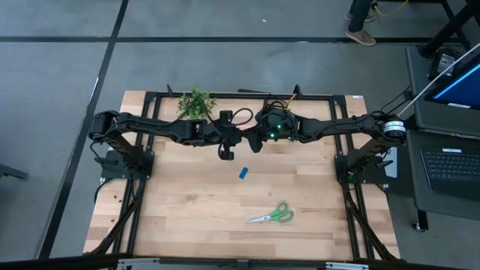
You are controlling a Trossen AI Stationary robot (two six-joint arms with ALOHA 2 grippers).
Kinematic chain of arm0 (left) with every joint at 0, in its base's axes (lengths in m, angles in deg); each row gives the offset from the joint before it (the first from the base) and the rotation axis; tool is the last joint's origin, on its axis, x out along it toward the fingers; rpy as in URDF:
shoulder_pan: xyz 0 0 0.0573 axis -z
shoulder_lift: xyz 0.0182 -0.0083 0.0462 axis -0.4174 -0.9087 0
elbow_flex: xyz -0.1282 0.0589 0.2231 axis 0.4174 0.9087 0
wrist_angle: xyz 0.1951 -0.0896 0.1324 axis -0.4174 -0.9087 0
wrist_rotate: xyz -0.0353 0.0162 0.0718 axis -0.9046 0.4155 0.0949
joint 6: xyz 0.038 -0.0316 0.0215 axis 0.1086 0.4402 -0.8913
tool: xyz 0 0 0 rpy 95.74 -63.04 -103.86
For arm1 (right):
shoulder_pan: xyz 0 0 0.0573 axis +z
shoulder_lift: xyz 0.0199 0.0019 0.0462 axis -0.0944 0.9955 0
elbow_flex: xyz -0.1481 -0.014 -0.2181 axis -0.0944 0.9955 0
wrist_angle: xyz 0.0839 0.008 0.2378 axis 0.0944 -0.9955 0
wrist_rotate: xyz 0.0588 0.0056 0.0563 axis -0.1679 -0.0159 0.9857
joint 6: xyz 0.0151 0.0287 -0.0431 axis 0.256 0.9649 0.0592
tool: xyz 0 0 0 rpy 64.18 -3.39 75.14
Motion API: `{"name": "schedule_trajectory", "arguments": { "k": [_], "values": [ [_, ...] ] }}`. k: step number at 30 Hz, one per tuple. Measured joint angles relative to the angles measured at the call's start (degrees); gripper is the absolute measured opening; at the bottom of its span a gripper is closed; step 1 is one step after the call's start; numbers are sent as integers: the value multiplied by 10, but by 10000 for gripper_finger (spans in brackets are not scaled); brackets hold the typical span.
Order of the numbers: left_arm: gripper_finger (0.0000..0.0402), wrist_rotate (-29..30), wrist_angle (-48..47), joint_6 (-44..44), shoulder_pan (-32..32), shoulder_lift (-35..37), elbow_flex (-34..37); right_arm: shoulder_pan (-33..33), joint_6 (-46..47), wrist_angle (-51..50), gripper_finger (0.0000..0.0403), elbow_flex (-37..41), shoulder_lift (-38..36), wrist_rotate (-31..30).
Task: Pick and place office supplies into organizer
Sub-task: Put the brown binder clip into the black desk organizer
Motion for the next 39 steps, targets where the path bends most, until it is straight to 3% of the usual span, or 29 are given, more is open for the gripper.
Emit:
{"name": "schedule_trajectory", "arguments": {
  "k": [6, 14, 23, 39],
  "values": [
    [65, -3, 16, -1, 0, 0, 0, 0, -7, 0, 69, 0, 0, -5],
    [65, -2, 18, -4, 0, 0, 0, 0, -13, 0, 68, 0, 0, -5],
    [69, 0, 13, -4, 0, 0, 0, 0, -27, 0, 12, 0, 1, -3],
    [100, -8, -1, -4, 2, 0, -2, -4, -40, -5, 12, 0, 2, 1]
  ]
}}
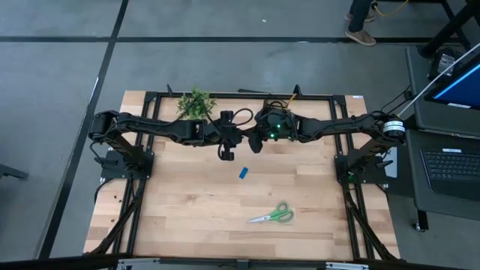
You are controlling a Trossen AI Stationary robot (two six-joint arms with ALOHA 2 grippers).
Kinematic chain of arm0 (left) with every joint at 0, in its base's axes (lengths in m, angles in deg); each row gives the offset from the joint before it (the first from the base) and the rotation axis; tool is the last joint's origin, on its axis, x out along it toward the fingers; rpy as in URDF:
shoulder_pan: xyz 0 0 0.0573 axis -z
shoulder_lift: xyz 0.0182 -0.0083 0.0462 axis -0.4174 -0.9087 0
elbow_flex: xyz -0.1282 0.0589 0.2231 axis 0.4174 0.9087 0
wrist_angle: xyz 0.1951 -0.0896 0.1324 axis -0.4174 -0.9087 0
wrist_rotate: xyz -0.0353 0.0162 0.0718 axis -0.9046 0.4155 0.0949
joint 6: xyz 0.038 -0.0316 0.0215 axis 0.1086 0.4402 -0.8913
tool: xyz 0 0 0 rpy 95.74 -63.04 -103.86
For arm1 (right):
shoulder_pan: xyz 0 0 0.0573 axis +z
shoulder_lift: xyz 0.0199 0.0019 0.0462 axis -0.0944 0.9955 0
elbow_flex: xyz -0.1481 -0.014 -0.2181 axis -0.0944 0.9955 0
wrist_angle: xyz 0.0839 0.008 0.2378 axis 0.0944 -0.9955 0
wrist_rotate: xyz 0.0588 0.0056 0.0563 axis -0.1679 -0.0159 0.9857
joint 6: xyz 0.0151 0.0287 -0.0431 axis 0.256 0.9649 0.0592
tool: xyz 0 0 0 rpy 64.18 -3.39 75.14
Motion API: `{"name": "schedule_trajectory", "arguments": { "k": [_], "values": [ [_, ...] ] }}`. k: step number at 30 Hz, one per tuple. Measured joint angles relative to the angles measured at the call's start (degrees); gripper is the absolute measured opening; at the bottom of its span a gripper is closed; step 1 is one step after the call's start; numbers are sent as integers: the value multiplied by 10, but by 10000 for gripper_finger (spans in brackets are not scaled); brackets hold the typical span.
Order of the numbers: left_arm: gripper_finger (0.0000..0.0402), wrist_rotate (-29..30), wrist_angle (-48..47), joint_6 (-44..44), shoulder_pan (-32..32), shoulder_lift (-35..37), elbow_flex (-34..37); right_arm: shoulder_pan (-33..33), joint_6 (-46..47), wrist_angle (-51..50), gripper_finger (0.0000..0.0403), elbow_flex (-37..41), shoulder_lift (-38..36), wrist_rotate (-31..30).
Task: Pick and place office supplies into organizer
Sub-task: Put the brown binder clip into the black desk organizer
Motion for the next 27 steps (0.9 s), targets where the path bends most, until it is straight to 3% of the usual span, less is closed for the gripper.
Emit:
{"name": "schedule_trajectory", "arguments": {
  "k": [11, 19, 27],
  "values": [
    [126, 3, 36, -26, 3, 6, -2, -12, -14, -26, 11, 0, -1, -3],
    [128, 17, 25, -39, 5, 50, -1, -30, -33, -88, 11, -1, -24, -3],
    [125, -44, -15, 4, -2, 91, 0, -46, -111, -150, 11, -1, -42, -64]
  ]
}}
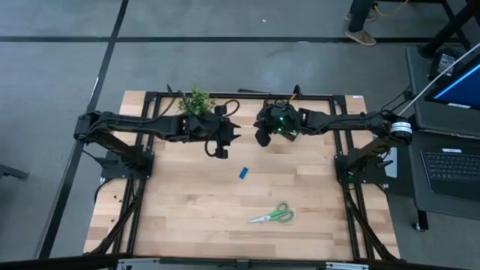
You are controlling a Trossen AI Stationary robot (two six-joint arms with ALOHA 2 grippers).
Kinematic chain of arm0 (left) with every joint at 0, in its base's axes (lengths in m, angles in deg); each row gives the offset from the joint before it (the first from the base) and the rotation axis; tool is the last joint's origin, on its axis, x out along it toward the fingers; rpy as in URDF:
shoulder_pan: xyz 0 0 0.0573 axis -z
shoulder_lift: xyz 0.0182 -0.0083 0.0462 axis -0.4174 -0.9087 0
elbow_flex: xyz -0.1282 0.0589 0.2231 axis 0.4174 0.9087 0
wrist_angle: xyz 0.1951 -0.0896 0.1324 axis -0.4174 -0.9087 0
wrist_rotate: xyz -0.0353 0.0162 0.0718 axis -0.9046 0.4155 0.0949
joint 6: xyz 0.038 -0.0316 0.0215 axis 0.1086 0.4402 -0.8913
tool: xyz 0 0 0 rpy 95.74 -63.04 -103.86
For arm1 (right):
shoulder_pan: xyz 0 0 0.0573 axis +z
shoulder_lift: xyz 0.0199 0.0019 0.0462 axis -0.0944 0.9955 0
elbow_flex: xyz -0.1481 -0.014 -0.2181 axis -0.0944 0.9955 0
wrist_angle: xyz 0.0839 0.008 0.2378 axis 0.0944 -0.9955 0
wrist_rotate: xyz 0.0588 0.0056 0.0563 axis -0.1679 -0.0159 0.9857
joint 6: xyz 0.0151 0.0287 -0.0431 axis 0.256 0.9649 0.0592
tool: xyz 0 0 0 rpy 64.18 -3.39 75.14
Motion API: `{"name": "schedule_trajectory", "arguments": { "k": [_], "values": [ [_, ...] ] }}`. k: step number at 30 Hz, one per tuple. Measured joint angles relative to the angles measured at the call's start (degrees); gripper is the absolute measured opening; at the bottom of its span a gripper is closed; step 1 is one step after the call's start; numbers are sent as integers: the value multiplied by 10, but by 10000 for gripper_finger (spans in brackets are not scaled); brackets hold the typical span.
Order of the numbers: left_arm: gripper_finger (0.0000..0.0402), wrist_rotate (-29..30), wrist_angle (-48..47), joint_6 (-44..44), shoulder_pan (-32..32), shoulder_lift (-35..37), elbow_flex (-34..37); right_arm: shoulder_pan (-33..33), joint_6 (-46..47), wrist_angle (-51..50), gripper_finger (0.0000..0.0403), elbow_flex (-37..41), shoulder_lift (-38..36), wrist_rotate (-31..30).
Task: Pick and place office supplies into organizer
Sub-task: Put the brown binder clip into the black desk organizer
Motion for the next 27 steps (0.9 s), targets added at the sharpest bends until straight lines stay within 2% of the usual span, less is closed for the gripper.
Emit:
{"name": "schedule_trajectory", "arguments": {
  "k": [9, 15, 19, 27],
  "values": [
    [125, -2, -15, 17, -1, 0, 1, -3, -78, -54, 11, 0, 0, -136],
    [123, -2, -16, 31, -1, 0, 1, -10, -84, -76, 11, 4, 0, -139],
    [123, -2, -16, 33, -1, 0, 1, -26, -81, -64, 11, 32, 1, -140],
    [123, -2, -16, 43, 1, 0, 1, -52, -81, 38, 12, 100, 1, -138]
  ]
}}
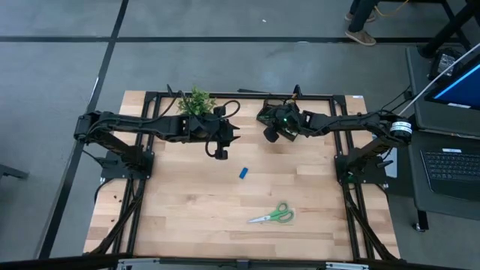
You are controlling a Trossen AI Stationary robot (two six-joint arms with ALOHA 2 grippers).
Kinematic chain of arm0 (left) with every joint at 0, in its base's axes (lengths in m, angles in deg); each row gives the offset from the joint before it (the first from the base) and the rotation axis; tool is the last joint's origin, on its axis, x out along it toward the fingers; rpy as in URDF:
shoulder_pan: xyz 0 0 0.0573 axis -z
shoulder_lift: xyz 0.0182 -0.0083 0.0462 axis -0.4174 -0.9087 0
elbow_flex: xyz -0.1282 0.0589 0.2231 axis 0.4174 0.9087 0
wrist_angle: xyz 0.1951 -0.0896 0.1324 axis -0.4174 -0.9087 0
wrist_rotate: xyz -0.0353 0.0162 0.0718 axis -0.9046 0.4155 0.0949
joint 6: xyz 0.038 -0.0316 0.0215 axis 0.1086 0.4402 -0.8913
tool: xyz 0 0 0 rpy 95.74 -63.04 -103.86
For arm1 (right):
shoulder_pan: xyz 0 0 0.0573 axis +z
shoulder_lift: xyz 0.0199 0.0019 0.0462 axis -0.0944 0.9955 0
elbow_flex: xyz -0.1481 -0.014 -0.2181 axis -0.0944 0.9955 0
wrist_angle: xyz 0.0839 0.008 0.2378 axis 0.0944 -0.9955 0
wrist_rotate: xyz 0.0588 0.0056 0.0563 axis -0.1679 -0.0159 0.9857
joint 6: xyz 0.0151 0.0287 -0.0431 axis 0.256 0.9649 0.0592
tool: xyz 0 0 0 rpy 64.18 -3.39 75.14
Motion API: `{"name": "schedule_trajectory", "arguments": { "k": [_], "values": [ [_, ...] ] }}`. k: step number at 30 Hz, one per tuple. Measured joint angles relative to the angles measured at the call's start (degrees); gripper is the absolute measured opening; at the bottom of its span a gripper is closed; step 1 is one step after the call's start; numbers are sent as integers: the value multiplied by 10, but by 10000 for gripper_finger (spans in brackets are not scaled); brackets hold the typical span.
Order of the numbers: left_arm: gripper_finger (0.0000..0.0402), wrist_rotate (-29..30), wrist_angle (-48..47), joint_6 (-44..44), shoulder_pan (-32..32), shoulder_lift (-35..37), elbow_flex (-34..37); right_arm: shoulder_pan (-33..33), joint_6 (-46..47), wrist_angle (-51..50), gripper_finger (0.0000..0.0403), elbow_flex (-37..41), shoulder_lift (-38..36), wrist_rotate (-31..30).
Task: Pick and place office supplies into organizer
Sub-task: Put the brown binder clip into the black desk organizer
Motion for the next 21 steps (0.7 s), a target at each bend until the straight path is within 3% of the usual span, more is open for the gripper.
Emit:
{"name": "schedule_trajectory", "arguments": {
  "k": [10, 16, 21],
  "values": [
    [121, -1, 0, 5, 0, 0, 0, -13, -1, -1, 12, 6, 6, 10],
    [121, -87, 53, 6, -13, 0, 29, -15, -1, 4, 12, 6, 25, 10],
    [117, -91, 63, 20, -28, -1, 38, -16, -1, 5, 12, 6, 40, 10]
  ]
}}
